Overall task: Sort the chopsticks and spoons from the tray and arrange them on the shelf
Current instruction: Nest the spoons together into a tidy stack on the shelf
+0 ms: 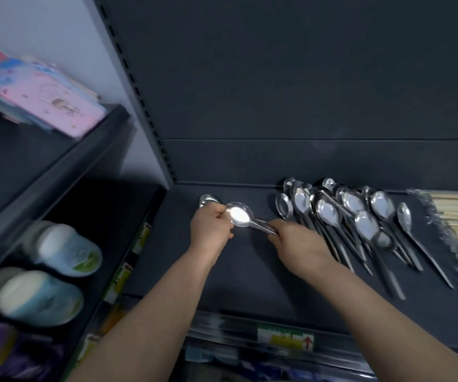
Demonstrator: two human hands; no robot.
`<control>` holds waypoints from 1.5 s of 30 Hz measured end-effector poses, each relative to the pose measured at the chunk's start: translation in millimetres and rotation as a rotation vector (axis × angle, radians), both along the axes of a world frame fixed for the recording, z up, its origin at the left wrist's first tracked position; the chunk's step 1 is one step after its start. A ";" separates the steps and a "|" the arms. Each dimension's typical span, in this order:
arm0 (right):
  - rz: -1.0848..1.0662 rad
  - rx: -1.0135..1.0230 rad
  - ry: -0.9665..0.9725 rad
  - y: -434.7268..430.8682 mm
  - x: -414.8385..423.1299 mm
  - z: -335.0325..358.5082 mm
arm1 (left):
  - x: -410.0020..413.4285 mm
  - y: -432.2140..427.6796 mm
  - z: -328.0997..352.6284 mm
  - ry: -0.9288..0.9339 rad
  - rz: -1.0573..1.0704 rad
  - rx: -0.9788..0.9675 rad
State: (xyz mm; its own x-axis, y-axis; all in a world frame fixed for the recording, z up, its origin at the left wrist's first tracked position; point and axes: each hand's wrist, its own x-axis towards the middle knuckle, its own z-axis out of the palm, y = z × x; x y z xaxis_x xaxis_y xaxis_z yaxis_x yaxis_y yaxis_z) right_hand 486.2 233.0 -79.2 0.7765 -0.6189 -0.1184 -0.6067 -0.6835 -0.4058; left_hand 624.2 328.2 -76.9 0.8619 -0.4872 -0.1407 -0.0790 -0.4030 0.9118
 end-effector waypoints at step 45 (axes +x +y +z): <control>-0.310 -0.471 0.025 -35.8 -64.1 -28.2 | -19.8 -93.9 -14.0 -0.478 -0.332 0.453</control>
State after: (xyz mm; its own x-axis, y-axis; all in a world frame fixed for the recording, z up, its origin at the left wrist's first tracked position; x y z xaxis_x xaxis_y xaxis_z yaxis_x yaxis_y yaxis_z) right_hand 422.0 197.2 -107.5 0.5507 -0.8080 0.2092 -0.8134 -0.5758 -0.0829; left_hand 604.4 234.3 -90.9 0.6965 -0.7167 -0.0360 -0.6099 -0.6176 0.4966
